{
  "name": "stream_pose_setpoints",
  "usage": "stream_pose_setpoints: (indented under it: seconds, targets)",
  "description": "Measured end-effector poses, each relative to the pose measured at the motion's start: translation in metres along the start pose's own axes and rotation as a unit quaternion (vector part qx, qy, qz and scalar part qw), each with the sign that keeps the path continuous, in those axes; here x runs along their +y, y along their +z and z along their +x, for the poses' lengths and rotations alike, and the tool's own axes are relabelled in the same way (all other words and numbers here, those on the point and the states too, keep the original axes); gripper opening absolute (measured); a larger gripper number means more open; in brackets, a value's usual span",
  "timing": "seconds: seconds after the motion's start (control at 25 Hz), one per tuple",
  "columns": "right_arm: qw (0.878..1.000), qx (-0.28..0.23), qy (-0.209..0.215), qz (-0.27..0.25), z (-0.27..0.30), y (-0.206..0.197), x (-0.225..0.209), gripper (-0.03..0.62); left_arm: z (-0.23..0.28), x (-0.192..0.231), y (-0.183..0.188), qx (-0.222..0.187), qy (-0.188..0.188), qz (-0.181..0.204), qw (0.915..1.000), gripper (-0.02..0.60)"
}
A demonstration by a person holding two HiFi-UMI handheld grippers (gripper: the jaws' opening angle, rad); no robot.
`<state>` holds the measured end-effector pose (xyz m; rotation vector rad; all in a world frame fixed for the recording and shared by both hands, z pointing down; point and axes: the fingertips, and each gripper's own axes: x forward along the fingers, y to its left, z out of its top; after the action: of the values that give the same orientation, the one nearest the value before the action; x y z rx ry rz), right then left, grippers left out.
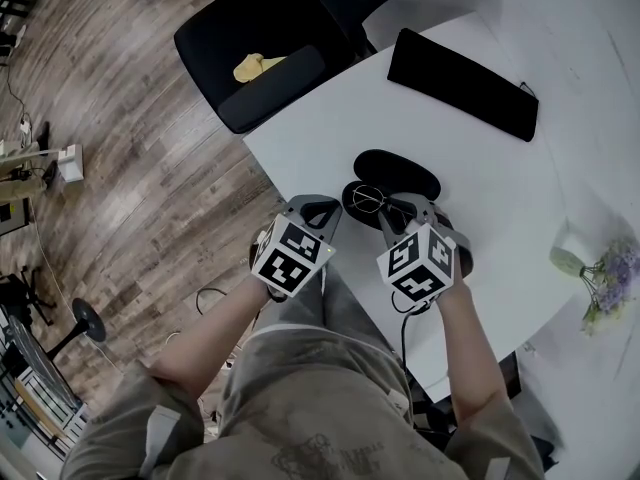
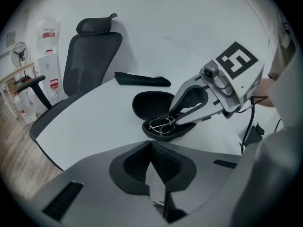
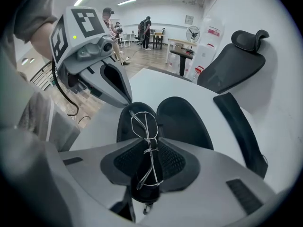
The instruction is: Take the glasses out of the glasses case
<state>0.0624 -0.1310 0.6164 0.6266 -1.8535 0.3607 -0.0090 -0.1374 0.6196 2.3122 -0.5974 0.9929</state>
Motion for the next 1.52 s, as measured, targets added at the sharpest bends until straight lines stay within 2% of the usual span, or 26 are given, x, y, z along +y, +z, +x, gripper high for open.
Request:
stream_pose_setpoints:
  seconds: [0.08,0.24,0.44,0.56,0.6,0.68,0.8,0.92,1.2,1.52]
  targets:
    - [1.0,0.0,-0.008,-0.004,0.0,0.0,-0.003,0.141,-0.003,0.002,0.005,-0.017,0.003,-0.008,0.9998,0.017]
    - [1.0,-0.001,0.003,0.002,0.002,-0.001,-0.003,0.143,-0.01,0.001,0.026,-0.067,-0.016,-0.046,0.9965,0.015]
    - [1.0,-0.005,0.026,0.015,0.004,-0.002,0.0,0.112,-0.001,-0.002,0.028,-0.047,-0.013,-0.018,0.9987,0.017]
    - [0.999,-0.001,0.034,0.012,0.004,-0.002,0.003,0.112,-0.002,-0.004,0.023,-0.038,-0.018,-0.016,0.999,0.017]
    - [0.999,0.002,0.039,0.008,0.004,-0.002,0.004,0.107,-0.002,-0.004,0.02,-0.032,-0.018,-0.013,0.9992,0.017]
    - [0.998,0.016,0.055,-0.001,0.005,-0.004,0.006,0.047,-0.001,-0.005,0.015,-0.017,-0.012,0.002,0.9998,0.017]
    - [0.997,0.035,0.066,-0.033,0.007,-0.007,0.008,0.046,0.001,-0.005,0.015,-0.014,-0.003,0.011,0.9998,0.017]
    - [0.996,0.045,0.056,-0.058,0.007,-0.007,0.007,0.038,0.001,-0.006,0.015,-0.012,-0.002,0.01,0.9999,0.017]
    - [0.998,0.036,0.026,-0.048,-0.009,-0.001,0.002,0.035,0.0,-0.004,0.018,-0.017,0.007,0.02,0.9996,0.017]
    - [0.999,-0.026,-0.047,-0.004,-0.057,0.015,-0.029,0.034,-0.018,-0.009,0.046,-0.047,0.014,0.027,0.9984,0.015]
